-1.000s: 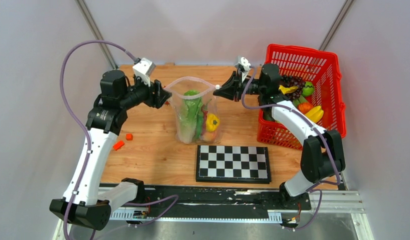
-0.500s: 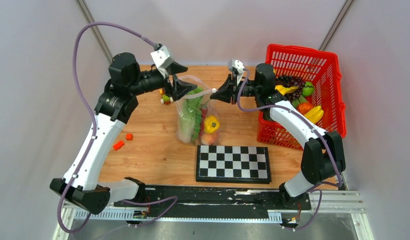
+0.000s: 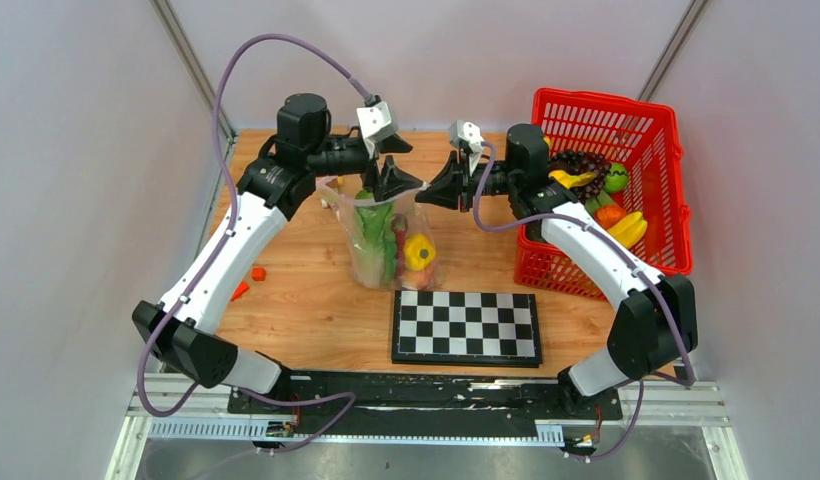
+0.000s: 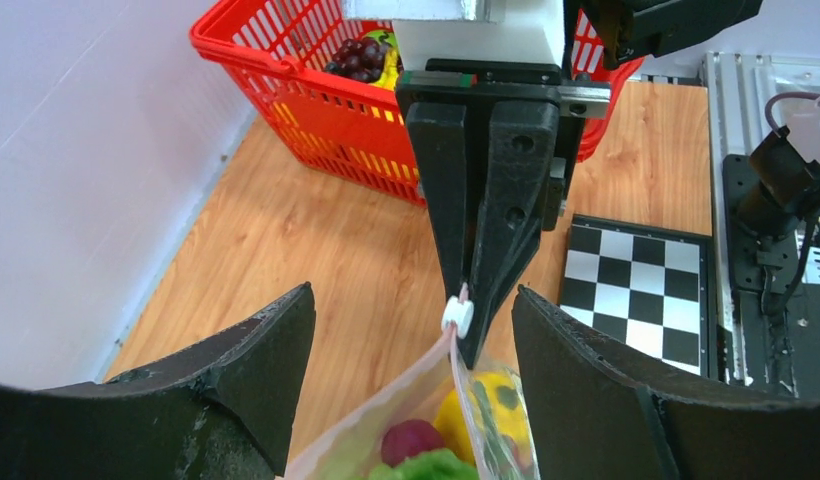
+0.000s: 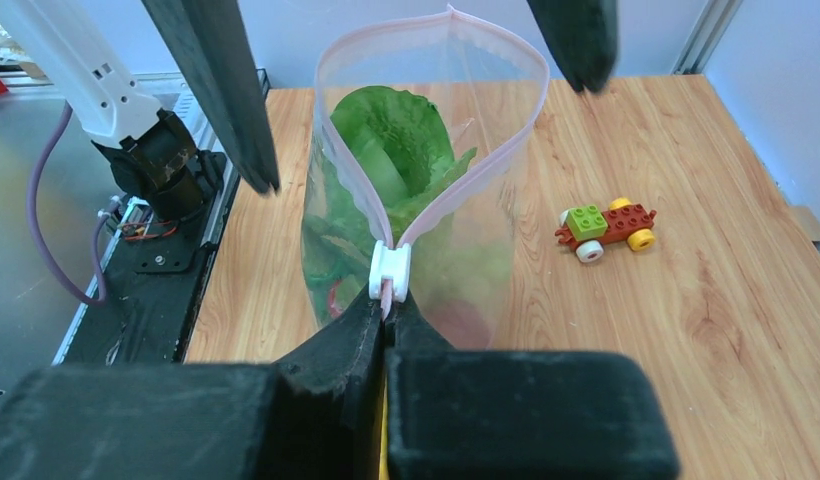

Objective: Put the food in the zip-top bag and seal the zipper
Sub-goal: Zip the zipper food storage bag at the center of the board.

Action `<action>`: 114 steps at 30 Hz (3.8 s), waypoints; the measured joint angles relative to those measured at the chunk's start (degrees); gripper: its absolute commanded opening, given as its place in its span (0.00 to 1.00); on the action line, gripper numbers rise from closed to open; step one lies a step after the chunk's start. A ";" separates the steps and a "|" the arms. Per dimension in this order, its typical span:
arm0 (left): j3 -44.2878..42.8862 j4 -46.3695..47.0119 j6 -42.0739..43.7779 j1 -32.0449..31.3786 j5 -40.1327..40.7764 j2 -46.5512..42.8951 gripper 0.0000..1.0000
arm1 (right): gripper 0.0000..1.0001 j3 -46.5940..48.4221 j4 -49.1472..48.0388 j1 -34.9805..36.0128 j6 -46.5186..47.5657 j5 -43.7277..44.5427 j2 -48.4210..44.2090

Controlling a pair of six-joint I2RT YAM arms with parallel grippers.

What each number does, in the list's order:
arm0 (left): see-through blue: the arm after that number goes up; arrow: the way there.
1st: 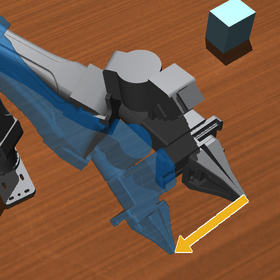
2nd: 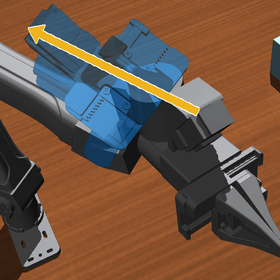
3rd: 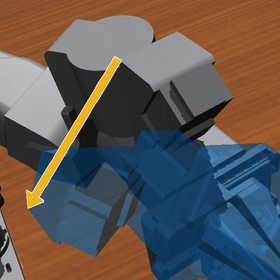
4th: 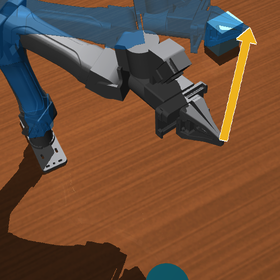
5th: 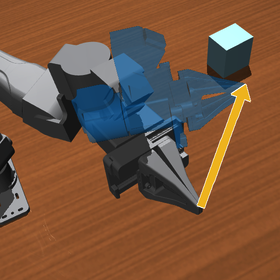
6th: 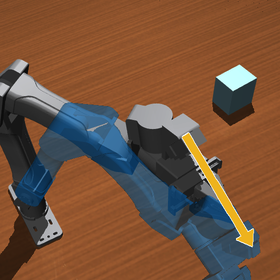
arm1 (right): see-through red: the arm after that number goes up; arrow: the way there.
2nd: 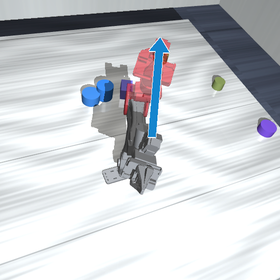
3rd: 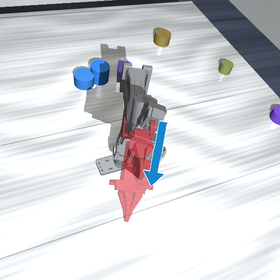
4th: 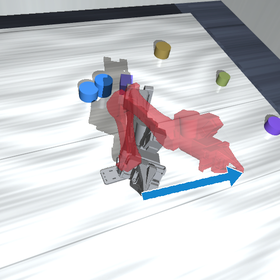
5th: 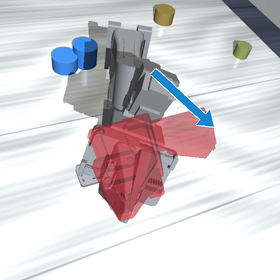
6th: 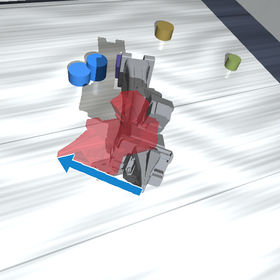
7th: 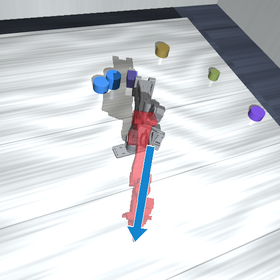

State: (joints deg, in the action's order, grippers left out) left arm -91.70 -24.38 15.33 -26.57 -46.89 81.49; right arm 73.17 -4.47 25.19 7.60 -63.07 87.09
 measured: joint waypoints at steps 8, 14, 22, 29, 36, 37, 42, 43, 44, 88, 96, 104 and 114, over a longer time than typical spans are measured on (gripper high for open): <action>-4.57 -5.29 4.79 -3.21 1.84 3.98 0.46 | 0.00 0.59 2.60 0.72 1.70 0.02 -1.27; -3.56 -7.89 7.69 -3.80 2.19 3.80 0.34 | 0.00 0.76 4.00 1.05 2.25 0.44 -1.27; -3.61 -10.05 9.94 -3.80 1.22 3.76 0.46 | 0.00 0.76 5.81 1.40 3.28 0.57 -1.27; -5.55 -14.75 11.80 -3.78 -0.28 3.72 0.48 | 0.00 0.94 6.43 1.95 4.15 0.44 -1.27; -10.62 -22.43 13.86 -3.85 -1.18 4.85 0.46 | 0.00 1.38 6.43 1.95 5.20 1.33 -1.57; -10.82 -23.17 14.16 -3.85 -1.29 4.90 0.46 | 0.00 1.38 6.43 1.95 5.25 1.49 -1.66; -11.69 -25.11 14.69 -3.87 -1.18 6.29 0.44 | 0.00 1.38 6.47 1.97 5.38 1.70 -1.95; -12.13 -25.22 14.67 -3.91 -1.01 6.86 0.42 | 0.00 1.38 6.56 1.97 5.40 1.75 -1.99; -12.50 -25.31 14.69 -3.91 -0.94 7.54 0.41 | 0.00 1.38 6.54 1.97 5.40 1.90 -2.03; -7.41 -23.56 13.35 -5.29 10.73 2.60 0.00 | 0.00 -8.61 -5.70 2.86 0.83 13.94 -8.70; -5.16 -23.19 13.22 -5.05 12.94 0.55 0.00 | 0.00 -9.44 -6.19 2.32 -0.70 15.76 -9.40; -2.19 -22.38 12.00 -3.50 13.35 -1.64 0.00 | 0.00 -9.51 -6.12 1.40 -0.94 14.03 -9.40; -1.29 -20.59 7.74 -2.03 9.01 -2.23 0.00 | 0.57 -3.80 0.61 0.00 4.59 5.27 -8.57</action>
State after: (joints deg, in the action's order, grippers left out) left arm -92.99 -44.97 23.07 -28.60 -37.89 79.26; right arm 69.36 -3.86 25.19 12.19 -57.80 78.52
